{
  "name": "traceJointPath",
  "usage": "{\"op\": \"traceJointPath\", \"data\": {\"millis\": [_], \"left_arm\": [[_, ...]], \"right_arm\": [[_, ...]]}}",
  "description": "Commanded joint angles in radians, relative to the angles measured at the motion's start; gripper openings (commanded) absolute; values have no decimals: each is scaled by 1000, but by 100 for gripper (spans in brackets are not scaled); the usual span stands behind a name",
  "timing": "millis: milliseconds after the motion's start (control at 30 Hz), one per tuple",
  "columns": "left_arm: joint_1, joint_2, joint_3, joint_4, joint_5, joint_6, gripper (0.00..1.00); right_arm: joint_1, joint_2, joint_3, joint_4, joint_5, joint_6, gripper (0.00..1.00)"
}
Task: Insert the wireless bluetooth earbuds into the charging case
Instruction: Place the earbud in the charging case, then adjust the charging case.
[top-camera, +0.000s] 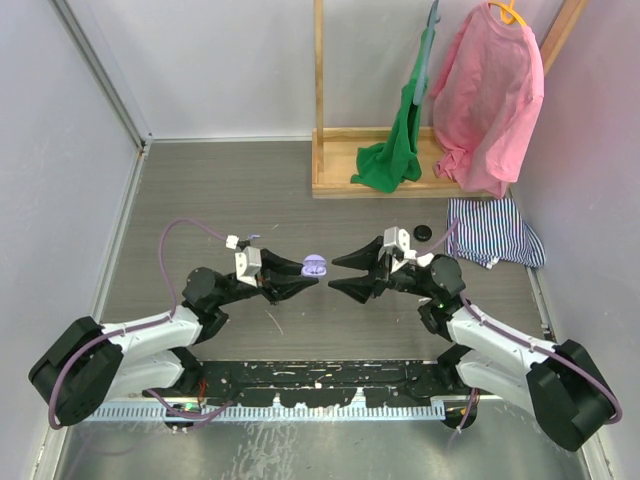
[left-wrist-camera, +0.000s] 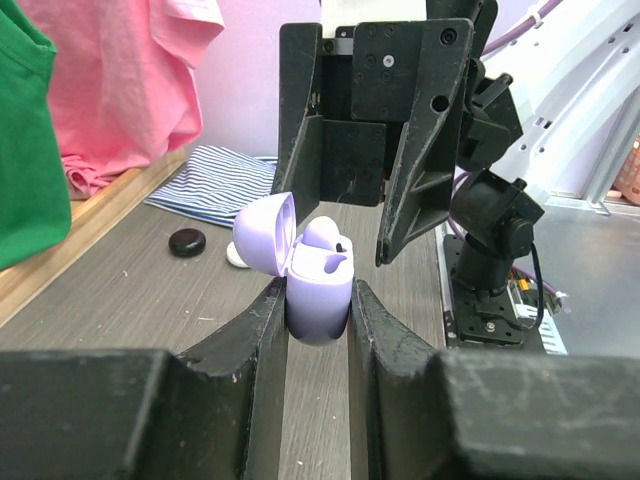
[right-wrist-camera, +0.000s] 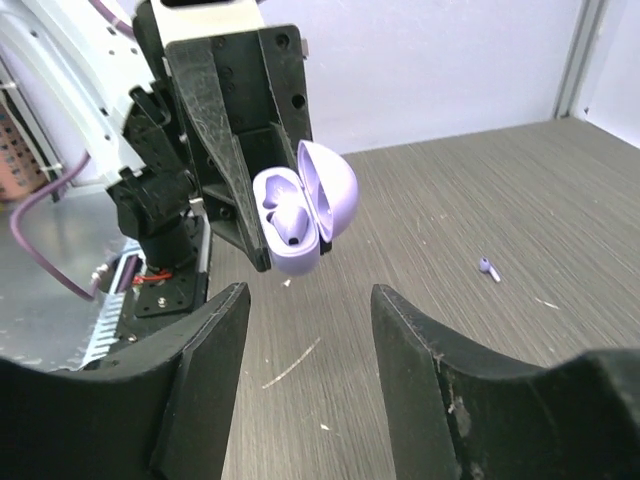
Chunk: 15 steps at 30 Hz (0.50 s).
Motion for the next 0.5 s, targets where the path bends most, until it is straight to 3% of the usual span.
{"op": "traceJointPath", "data": {"millis": [0, 467], "left_arm": [[1, -15, 43, 79, 38, -35, 0], [-1, 41, 58, 157, 52, -67, 0]], "right_arm": [[-1, 27, -7, 215, -32, 88, 57], [13, 163, 12, 419, -82, 213, 49]]}}
